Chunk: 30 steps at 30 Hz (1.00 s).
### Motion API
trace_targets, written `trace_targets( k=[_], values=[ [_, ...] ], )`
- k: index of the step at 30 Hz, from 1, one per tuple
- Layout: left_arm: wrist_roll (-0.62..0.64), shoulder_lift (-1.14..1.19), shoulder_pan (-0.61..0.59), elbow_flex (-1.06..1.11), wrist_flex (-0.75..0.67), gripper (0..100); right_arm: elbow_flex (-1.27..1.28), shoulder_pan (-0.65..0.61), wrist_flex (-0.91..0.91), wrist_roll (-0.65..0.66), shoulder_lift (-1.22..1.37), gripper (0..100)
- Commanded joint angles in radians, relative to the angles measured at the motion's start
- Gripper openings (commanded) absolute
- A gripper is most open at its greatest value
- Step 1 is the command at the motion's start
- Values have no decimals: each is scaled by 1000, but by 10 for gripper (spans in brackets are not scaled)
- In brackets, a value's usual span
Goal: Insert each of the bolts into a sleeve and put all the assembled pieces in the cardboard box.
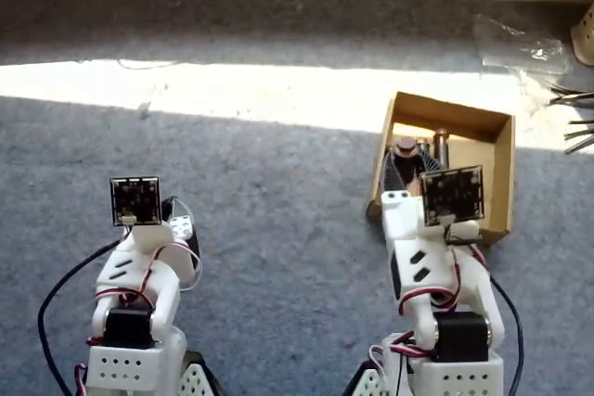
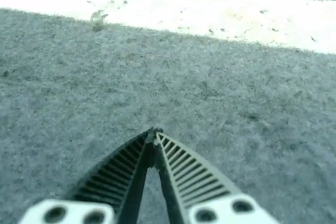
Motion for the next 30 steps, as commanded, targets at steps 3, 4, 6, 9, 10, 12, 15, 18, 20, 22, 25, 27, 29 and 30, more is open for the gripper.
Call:
trace_targets(
  k=[3, 4, 6, 9, 10, 12, 15, 18, 20, 22, 25, 27, 29, 30],
  values=[
    [3, -12, -12, 21, 63, 5, -220, 117, 1, 15, 237, 4],
    [3, -12, -12, 21, 77, 5, -246, 130, 1, 15, 282, 4],
    [3, -12, -12, 21, 110, 5, -289, 148, 1, 15, 366, 4],
    [3, -12, -10, 21, 155, 5, -346, 170, -1, 15, 487, 4],
    [3, -12, -8, 21, 172, 5, -364, 174, -1, 15, 522, 4],
    [3, -12, -7, 21, 221, 5, -395, 191, -1, 15, 595, 4],
    [3, -12, -5, 21, 290, 5, -426, 206, -45, 63, 694, 4],
    [2, -12, 31, 21, 364, 5, -426, 209, -127, 144, 791, 4],
    [-31, -12, 85, 21, 416, 5, -426, 211, -176, 155, 851, 4],
    [-87, -12, 119, 21, 439, 5, -429, 229, -209, 155, 908, 4],
    [-118, -12, 117, 21, 439, 5, -430, 257, -255, 155, 986, 4],
    [-117, -12, 116, 21, 439, 5, -432, 269, -272, 155, 1043, 4],
    [-117, -12, 99, 21, 439, 5, -435, 283, -272, 155, 1104, 4],
    [-117, -12, 90, 21, 439, 5, -443, 286, -282, 155, 1133, 4]
  ],
)
